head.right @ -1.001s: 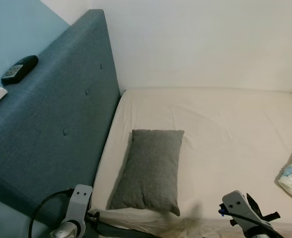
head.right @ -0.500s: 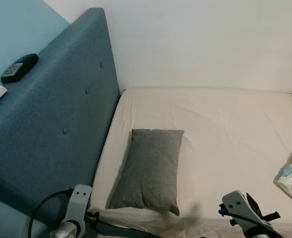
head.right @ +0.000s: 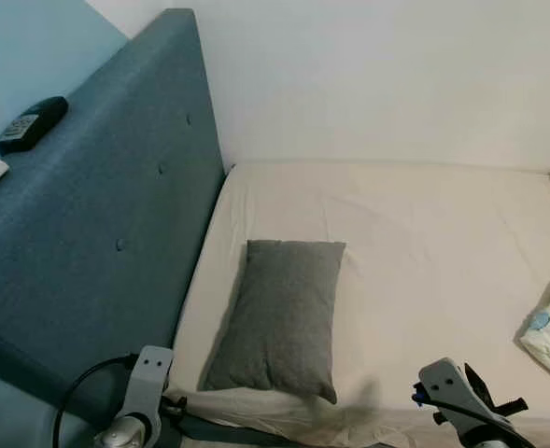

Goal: Clean up the room

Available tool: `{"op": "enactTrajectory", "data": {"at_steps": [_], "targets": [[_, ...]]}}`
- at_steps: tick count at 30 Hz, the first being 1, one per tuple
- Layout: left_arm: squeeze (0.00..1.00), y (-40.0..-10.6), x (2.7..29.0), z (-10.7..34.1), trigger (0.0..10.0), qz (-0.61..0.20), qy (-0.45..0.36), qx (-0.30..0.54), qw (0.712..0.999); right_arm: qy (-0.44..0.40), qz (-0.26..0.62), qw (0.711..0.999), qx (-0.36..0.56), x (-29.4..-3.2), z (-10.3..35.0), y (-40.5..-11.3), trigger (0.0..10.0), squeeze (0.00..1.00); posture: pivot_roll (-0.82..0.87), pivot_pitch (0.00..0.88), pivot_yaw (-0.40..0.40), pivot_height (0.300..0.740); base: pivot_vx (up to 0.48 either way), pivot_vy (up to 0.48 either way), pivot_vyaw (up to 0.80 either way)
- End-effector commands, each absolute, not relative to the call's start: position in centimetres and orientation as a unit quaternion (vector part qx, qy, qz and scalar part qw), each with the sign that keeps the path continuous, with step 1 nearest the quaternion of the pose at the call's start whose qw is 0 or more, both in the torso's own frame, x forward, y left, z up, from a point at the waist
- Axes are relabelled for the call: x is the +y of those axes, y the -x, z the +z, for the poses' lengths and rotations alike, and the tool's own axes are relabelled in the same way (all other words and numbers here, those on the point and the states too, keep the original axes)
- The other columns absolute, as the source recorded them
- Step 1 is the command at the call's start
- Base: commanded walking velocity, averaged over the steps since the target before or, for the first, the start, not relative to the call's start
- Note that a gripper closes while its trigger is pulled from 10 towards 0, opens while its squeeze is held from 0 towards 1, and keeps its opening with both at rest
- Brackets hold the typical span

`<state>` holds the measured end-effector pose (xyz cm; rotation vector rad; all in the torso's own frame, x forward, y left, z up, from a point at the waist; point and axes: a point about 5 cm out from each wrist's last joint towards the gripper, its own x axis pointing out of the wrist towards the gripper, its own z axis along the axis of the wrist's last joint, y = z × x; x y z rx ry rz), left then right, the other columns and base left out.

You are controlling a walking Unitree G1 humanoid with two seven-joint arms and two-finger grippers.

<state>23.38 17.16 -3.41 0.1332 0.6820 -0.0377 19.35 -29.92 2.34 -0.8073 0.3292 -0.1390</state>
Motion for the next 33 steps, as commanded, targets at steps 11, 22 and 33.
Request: {"op": "enactTrajectory", "data": {"at_steps": [11, 22, 33], "targets": [[0.0, -22.72, 17.09, -3.96, 10.0, -0.013, -0.058, 0.348, 0.936, 0.394, -0.063, 0.901, 0.17, -30.21, 2.06, -19.3, 10.0, 0.0, 0.01, 0.16, -0.034, 0.74, 0.0, 0.0, 0.0], [0.0, -22.81, 17.29, -3.79, 10.0, -0.009, -0.059, 0.343, 0.937, 0.393, -0.063, 0.901, 0.17, -30.21, 2.03, -19.37, 10.0, 0.0, 0.02, 0.148, -0.043, 0.74, 0.0, 0.0, 0.0], [0.0, -22.93, 17.08, -3.81, 10.0, -0.012, -0.059, 0.343, 0.937, 0.393, -0.062, 0.902, 0.169, -30.07, 2.01, -19.47, 10.0, 0.0, 0.01, 0.152, -0.033, 0.74, 0.0, 0.0, 0.0]]}}
